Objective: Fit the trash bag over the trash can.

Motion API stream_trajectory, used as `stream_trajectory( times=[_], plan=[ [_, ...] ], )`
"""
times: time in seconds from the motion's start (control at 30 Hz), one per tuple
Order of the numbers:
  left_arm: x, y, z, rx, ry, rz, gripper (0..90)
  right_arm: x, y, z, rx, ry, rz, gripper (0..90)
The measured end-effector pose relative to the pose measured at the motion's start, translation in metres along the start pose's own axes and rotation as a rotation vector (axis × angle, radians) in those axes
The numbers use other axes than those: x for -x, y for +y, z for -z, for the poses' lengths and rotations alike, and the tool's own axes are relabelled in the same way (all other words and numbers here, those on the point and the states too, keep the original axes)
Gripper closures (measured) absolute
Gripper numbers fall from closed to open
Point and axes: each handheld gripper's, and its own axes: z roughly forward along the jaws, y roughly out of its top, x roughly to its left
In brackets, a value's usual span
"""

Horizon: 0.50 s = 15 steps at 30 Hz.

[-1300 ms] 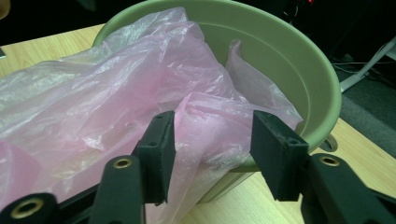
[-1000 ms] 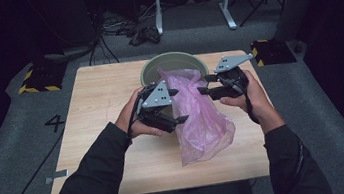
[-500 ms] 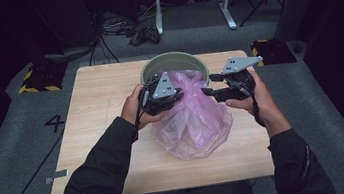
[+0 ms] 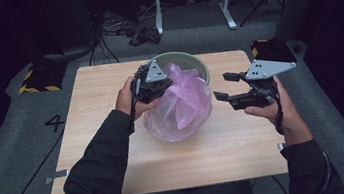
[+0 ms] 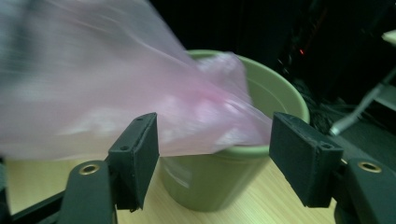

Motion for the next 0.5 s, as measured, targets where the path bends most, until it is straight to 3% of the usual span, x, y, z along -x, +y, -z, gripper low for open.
stream_trajectory(
  times=[0.03, 0.13, 0.17, 0.23, 0.3, 0.37, 0.5],
  plan=[
    [-0.002, 0.000, -0.001, -0.006, 0.014, 0.011, 82.0, -0.003, 0.000, 0.001, 0.005, 0.009, 0.019, 30.0],
    [-0.005, -0.003, 0.001, -0.006, 0.004, 0.039, 69.3, -0.015, 0.000, 0.000, -0.004, 0.042, 0.076, 26.0],
    [-0.006, -0.004, 0.004, -0.006, 0.008, 0.046, 59.4, -0.017, -0.001, -0.001, -0.006, 0.048, 0.086, 25.3],
    [-0.008, -0.007, 0.011, 0.010, -0.004, 0.071, 49.3, -0.021, -0.002, -0.005, -0.006, 0.056, 0.111, 23.1],
    [-0.009, -0.011, 0.023, 0.030, 0.020, 0.080, 34.6, -0.025, -0.004, -0.007, -0.002, 0.072, 0.127, 22.7],
    [-0.010, -0.015, 0.037, 0.063, 0.012, 0.099, 29.9, -0.026, -0.005, -0.009, -0.001, 0.077, 0.138, 22.8],
    [-0.005, -0.026, 0.065, 0.127, -0.006, 0.094, 24.2, -0.027, -0.007, -0.012, -0.019, 0.072, 0.143, 24.8]
  ],
)
